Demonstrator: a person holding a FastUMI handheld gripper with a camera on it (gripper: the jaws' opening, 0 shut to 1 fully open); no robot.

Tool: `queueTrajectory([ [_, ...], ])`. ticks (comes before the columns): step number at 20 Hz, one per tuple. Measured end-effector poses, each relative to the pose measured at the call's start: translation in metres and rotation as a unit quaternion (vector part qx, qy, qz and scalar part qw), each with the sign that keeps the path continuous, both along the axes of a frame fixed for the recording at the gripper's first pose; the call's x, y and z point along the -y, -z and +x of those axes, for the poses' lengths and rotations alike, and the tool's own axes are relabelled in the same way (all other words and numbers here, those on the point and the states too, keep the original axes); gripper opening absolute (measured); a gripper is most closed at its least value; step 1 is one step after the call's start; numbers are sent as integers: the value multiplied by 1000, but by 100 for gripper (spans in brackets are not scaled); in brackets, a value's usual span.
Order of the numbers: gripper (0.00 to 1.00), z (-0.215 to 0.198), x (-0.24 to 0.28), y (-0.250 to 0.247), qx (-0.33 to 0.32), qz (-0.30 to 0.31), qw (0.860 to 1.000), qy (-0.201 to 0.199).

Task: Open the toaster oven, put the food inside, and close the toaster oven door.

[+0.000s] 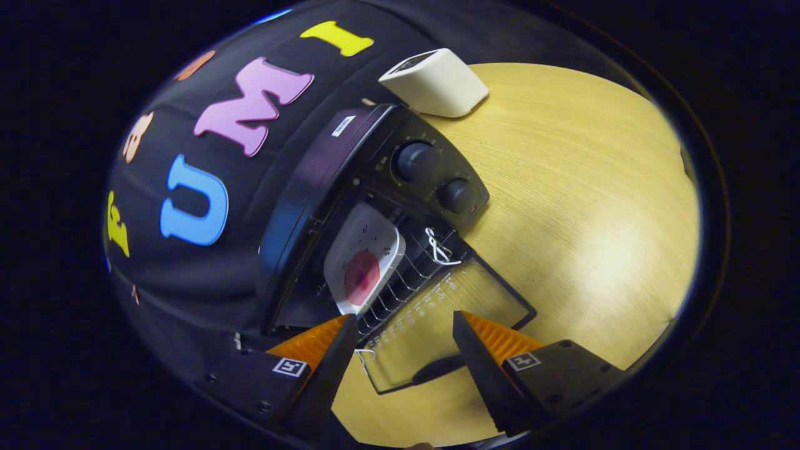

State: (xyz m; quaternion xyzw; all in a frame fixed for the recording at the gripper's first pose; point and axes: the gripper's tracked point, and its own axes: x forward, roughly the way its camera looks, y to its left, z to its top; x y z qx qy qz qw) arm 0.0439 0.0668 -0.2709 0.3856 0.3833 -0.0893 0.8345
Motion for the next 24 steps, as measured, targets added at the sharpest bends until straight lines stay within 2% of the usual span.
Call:
queueTrajectory([
  [3, 99, -16, -6, -2, 16, -58, 996, -71],
  [5, 99, -28, -12, -1, 28, -93, 988, -122],
  [9, 99, -59, -17, 7, 43, -181, 958, -219],
  [11, 99, -73, -18, 17, 45, -212, 943, -253],
  [17, 99, -98, -11, 56, 8, -282, 908, -309],
  [24, 99, -91, -20, 93, -20, -319, 894, -313],
])
